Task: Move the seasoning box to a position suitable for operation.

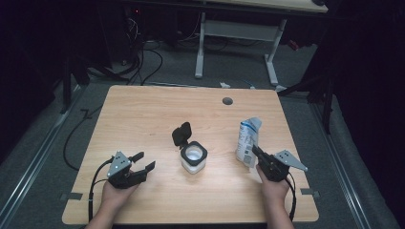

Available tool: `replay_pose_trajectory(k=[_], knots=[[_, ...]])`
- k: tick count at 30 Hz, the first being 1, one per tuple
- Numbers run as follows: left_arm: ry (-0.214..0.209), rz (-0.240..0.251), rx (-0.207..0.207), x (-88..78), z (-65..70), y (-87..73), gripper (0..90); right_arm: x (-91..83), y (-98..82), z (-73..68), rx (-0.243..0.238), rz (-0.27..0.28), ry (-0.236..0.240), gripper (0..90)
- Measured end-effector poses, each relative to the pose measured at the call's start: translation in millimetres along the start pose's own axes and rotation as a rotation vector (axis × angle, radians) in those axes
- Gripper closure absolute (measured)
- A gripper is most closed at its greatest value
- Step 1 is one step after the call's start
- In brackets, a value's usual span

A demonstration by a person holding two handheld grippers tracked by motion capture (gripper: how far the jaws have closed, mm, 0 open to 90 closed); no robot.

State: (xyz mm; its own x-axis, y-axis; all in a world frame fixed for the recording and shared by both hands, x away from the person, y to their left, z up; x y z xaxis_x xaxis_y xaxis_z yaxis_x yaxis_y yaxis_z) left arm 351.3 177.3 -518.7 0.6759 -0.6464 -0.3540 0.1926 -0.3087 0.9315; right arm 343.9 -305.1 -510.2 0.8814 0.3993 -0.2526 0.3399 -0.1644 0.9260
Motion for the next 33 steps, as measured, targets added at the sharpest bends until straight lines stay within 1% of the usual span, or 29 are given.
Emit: replay_pose_trajectory(k=[4, 7, 19, 21, 26, 30, 33], knots=[[0.000, -0.001, -0.001, 0.0, -0.1, -0.1, 39.2, -2.5, -1.3, -1.7, -0.010, -0.006, 0.006, 89.5], [-0.002, -0.002, -0.003, 0.2, -0.1, -0.1, 39.2, -3.1, -2.0, -2.0, -0.007, -0.008, 0.007, 88.5], [-0.004, -0.002, -0.002, 0.0, 0.3, -0.1, 39.1, -6.9, -7.4, -4.0, 0.002, -0.032, -0.001, 79.2], [-0.005, -0.003, -0.003, 0.1, 0.2, -0.1, 39.1, -7.0, -7.6, -4.8, 0.002, -0.032, -0.004, 76.8], [-0.008, -0.007, -0.001, 0.9, 0.8, -0.6, 39.0, -5.6, -8.6, -6.9, -0.001, -0.044, -0.020, 66.8], [-0.009, -0.011, 0.000, 1.0, 1.0, -0.9, 39.0, -5.7, -8.5, -9.7, -0.012, -0.052, -0.041, 56.5], [-0.011, -0.015, 0.000, 1.2, 1.1, -1.2, 39.0, -8.0, -9.5, -12.9, -0.033, -0.073, -0.057, 52.5]])
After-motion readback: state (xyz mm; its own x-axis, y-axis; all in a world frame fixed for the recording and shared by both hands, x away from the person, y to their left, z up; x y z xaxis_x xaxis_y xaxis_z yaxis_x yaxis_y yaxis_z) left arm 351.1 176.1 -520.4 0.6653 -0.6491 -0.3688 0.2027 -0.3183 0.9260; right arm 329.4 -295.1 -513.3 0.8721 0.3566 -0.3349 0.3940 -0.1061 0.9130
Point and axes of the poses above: each handheld gripper's, and its own axes: x roughly forward along the jaws, y roughly out of its top, z roughly to its right, the point moved 1 cm from there along x, roughly forward along the jaws, and after that the axes turned 10 degrees about x, right-handed, at the moved point
